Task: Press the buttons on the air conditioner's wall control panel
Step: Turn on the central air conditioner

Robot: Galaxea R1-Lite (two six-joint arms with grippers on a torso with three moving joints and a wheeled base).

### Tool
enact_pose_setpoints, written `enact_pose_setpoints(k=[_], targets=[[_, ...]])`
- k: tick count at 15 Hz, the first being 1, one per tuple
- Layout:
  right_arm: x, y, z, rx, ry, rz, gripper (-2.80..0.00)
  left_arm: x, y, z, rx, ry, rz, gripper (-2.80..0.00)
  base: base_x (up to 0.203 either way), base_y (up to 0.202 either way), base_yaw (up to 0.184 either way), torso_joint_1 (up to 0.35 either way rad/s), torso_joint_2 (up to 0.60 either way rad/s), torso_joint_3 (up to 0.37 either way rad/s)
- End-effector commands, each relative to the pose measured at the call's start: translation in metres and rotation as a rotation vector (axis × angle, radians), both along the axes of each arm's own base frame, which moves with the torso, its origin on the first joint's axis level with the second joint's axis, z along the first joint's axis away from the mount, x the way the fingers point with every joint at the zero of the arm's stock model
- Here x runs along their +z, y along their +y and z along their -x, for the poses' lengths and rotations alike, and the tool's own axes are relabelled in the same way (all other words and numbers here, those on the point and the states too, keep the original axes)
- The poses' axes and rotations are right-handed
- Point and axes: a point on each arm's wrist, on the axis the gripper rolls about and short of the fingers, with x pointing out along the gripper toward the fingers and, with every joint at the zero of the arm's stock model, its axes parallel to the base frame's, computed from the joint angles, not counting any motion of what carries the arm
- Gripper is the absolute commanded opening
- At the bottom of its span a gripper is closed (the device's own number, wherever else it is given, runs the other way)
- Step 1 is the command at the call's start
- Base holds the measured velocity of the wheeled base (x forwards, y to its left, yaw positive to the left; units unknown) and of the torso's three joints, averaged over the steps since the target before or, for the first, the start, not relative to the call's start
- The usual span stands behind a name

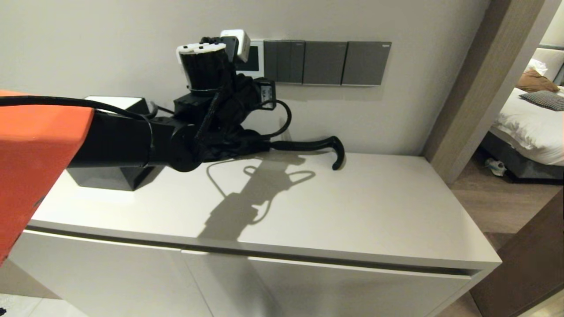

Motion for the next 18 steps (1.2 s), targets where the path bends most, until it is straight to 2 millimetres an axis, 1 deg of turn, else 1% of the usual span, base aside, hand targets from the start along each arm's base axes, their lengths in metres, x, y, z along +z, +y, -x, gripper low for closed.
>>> enact_pose_setpoints(k=[1,4,7,10,18], targets=[[-0.001,0.0,0.0,0.0,0.003,0.0,-2.8,-0.002,-0.002,-0.002,0.001,0.0,0.001,-2.8,0.0,0.0,0.0,0.0,0.0,0.0],[-0.001,0.0,0.0,0.0,0.003,0.0,-2.8,-0.007,-0.003,-0.014,0.016,0.001,0.001,-2.8,0.0,0.0,0.0,0.0,0.0,0.0],[-0.001,0.0,0.0,0.0,0.003,0.0,-2.8,-0.004,0.003,-0.019,0.031,-0.01,0.008,-2.8,0.0,0.0,0.0,0.0,0.0,0.0],[-0.001,0.0,0.0,0.0,0.003,0.0,-2.8,-0.002,0.008,-0.022,0.045,-0.016,0.012,-2.8,0.0,0.0,0.0,0.0,0.0,0.0],[-0.001,0.0,0.0,0.0,0.004,0.0,-2.8,-0.005,0.008,-0.025,0.05,-0.012,0.01,-2.8,0.0,0.0,0.0,0.0,0.0,0.0]])
